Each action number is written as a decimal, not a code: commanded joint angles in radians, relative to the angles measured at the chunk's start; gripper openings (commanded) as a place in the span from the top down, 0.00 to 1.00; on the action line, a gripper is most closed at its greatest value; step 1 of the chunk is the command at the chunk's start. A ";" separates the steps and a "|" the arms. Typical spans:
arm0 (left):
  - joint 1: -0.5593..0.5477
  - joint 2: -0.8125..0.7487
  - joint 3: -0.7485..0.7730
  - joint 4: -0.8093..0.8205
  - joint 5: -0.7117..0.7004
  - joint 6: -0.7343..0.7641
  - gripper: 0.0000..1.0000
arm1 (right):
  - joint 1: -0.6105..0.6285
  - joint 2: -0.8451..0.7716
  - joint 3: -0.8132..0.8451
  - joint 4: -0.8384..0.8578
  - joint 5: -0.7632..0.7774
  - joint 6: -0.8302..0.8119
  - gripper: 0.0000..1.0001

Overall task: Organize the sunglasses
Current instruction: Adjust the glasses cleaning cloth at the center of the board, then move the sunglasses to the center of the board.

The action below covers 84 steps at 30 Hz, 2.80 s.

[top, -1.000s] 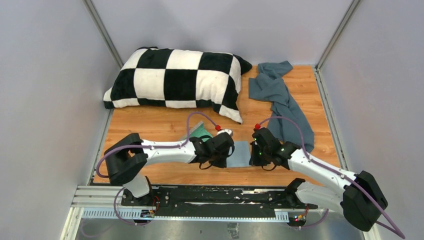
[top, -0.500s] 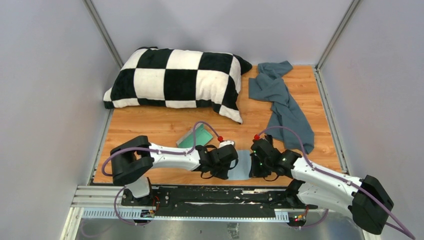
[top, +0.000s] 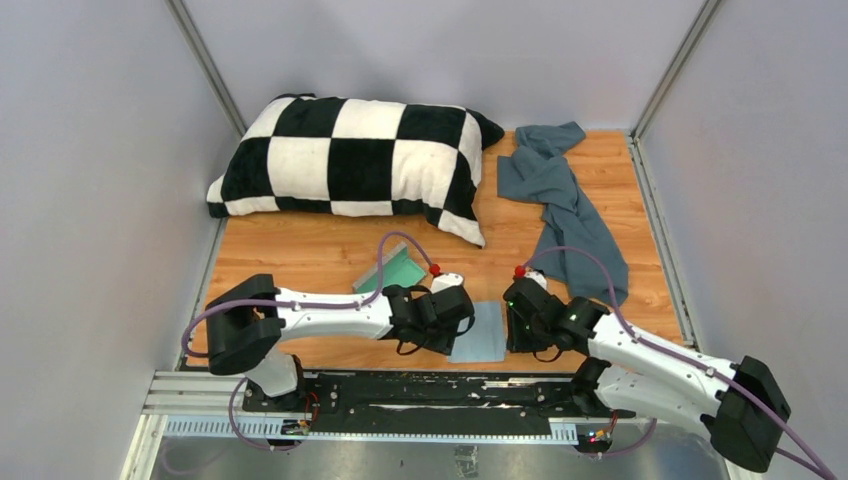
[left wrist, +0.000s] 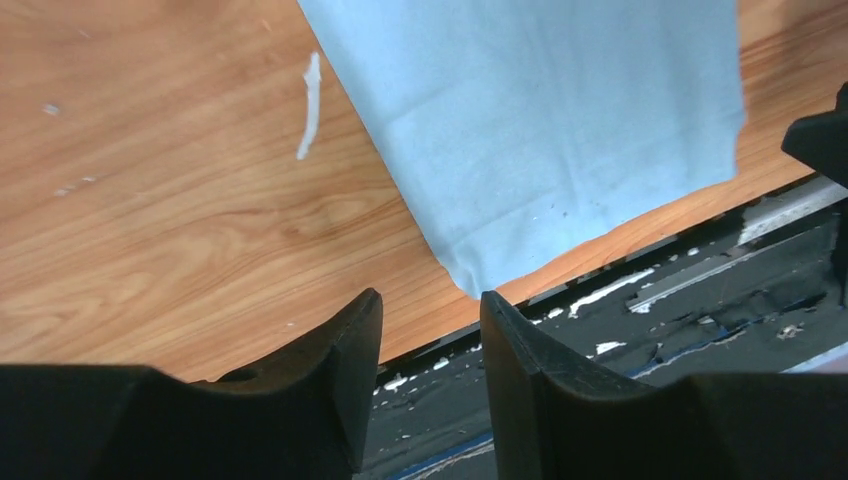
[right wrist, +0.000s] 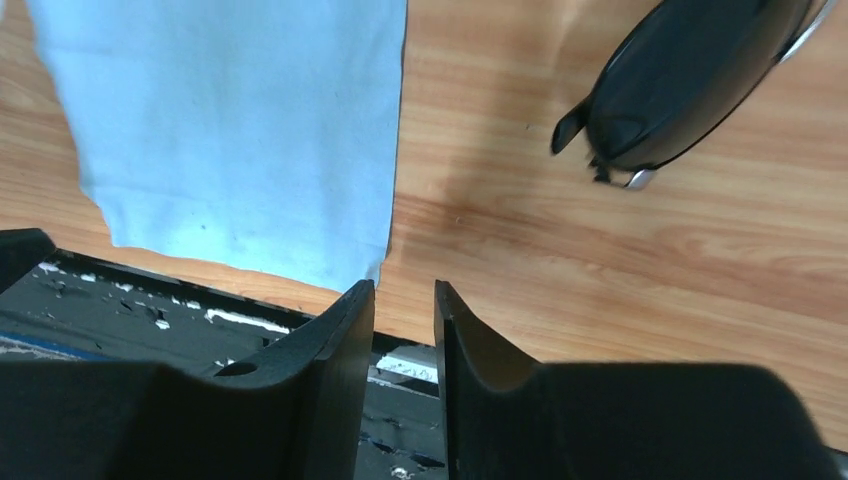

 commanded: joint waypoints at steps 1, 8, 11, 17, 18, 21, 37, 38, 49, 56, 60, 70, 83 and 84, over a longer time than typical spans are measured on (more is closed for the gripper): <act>0.038 -0.071 0.062 -0.080 -0.111 0.068 0.53 | 0.009 -0.031 0.081 -0.075 0.168 -0.066 0.65; 0.156 -0.098 0.064 0.014 -0.120 0.104 0.53 | -0.074 0.059 0.196 0.027 0.154 -0.161 0.66; 0.178 -0.076 0.082 0.039 -0.113 0.125 0.53 | -0.102 0.135 0.229 0.096 0.145 -0.185 0.71; 0.179 -0.048 0.099 0.063 -0.135 0.126 0.55 | -0.208 0.259 0.240 0.168 0.038 -0.221 0.78; 0.179 -0.049 0.094 0.070 -0.139 0.127 0.55 | -0.224 0.270 0.235 0.173 0.029 -0.231 0.78; 0.178 -0.046 0.075 0.095 -0.147 0.140 0.54 | -0.278 0.296 0.213 0.176 0.008 -0.258 0.79; 0.185 -0.016 0.072 0.065 -0.182 0.166 0.53 | -0.442 0.241 0.142 0.077 0.066 -0.319 0.80; 0.186 -0.021 0.060 0.084 -0.172 0.168 0.52 | -0.441 0.236 0.150 0.064 0.077 -0.314 0.80; 0.207 0.056 0.045 0.143 -0.118 0.175 0.50 | -0.416 0.176 0.162 0.126 -0.115 -0.311 0.62; 0.215 0.127 0.069 0.152 -0.108 0.169 0.56 | -0.393 0.251 0.184 0.150 -0.104 -0.312 0.60; 0.223 0.145 0.070 0.174 -0.089 0.165 0.60 | -0.381 0.267 0.191 0.159 -0.105 -0.312 0.60; 0.229 0.197 0.081 0.217 -0.033 0.152 0.71 | -0.372 0.279 0.189 0.174 -0.116 -0.308 0.62; 0.230 0.198 0.083 0.219 -0.021 0.153 0.96 | -0.362 0.359 0.196 0.254 -0.208 -0.357 0.63; 0.230 0.198 0.083 0.221 -0.018 0.153 0.99 | -0.361 0.371 0.197 0.259 -0.213 -0.360 0.64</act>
